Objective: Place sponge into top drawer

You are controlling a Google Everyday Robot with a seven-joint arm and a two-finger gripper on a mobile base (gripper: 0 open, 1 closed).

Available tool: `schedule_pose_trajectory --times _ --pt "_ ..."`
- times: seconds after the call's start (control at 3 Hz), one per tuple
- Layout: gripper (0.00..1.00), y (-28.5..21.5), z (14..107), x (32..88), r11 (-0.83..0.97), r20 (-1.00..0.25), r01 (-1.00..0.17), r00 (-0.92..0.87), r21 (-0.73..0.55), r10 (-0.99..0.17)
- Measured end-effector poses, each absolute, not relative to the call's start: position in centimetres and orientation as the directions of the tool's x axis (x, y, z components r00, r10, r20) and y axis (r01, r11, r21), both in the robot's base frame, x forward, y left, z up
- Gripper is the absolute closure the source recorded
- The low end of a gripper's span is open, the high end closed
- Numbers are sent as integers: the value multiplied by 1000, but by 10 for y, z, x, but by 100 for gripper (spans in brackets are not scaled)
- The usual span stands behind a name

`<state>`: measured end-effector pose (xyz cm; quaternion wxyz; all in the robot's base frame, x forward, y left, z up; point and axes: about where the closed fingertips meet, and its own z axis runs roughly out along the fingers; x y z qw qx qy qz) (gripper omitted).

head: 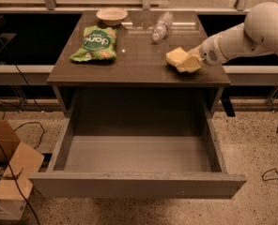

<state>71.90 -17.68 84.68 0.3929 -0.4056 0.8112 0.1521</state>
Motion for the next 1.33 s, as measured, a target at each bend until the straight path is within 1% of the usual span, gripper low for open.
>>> schedule_pose_trajectory --times 0.33,0.67,1.0,1.33 --pt "100 -147 874 687 553 -758 -825 -288 -113 -585" --pt "100 -103 890 642 435 -745 -888 -189 -147 -639" --pt "100 -60 882 594 321 -741 -937 -117 -138 -661" --pt "100 -22 846 547 236 -758 -969 -106 -65 -644"
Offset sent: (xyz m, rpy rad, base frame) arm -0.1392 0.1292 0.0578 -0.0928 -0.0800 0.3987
